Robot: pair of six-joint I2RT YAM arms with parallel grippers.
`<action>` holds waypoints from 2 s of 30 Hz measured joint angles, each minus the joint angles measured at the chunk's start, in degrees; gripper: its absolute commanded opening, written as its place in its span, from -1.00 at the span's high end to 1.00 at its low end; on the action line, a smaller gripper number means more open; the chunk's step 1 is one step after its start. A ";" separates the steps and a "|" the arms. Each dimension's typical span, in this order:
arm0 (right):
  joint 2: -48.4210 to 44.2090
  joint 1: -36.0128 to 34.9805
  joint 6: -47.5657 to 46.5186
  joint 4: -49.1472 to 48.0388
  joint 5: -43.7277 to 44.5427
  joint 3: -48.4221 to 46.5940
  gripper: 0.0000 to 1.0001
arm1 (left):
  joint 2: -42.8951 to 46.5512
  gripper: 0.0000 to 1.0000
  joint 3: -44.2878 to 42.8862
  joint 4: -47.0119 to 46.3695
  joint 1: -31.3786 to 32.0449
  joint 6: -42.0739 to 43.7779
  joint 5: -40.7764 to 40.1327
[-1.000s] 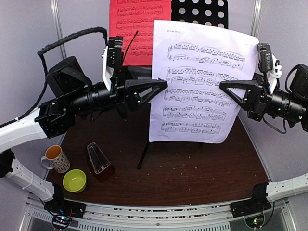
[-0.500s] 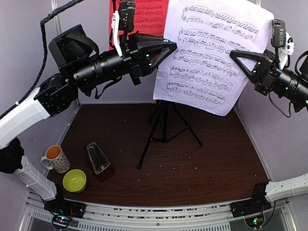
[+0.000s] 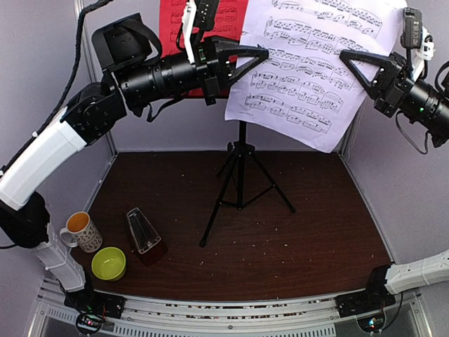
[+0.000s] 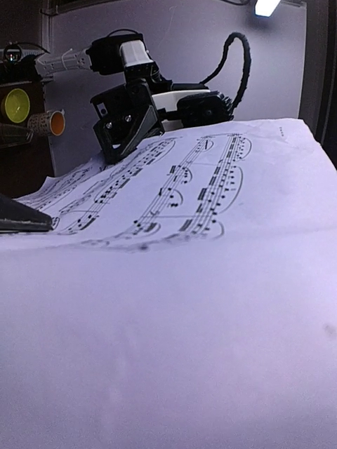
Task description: Set up the instrument practice props
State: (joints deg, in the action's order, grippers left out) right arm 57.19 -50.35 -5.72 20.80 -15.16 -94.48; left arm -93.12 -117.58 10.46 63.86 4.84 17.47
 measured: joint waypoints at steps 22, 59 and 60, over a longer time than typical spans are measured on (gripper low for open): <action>23.32 6.36 1.16 -5.81 25.22 -25.40 0.28 | -7.72 1.00 -14.32 -2.73 -11.39 -8.70 -7.23; 21.53 8.00 20.74 12.44 21.92 -15.37 0.59 | -7.87 1.00 -13.94 -2.14 -13.68 -7.74 -12.33; 21.64 8.00 20.76 12.41 21.81 -15.37 0.65 | -7.87 1.00 -13.94 -2.10 -13.68 -7.69 -12.35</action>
State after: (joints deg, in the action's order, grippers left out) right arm 78.83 -42.35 15.05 33.21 6.66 -109.84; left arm -100.99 -131.52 8.36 50.17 -2.85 5.13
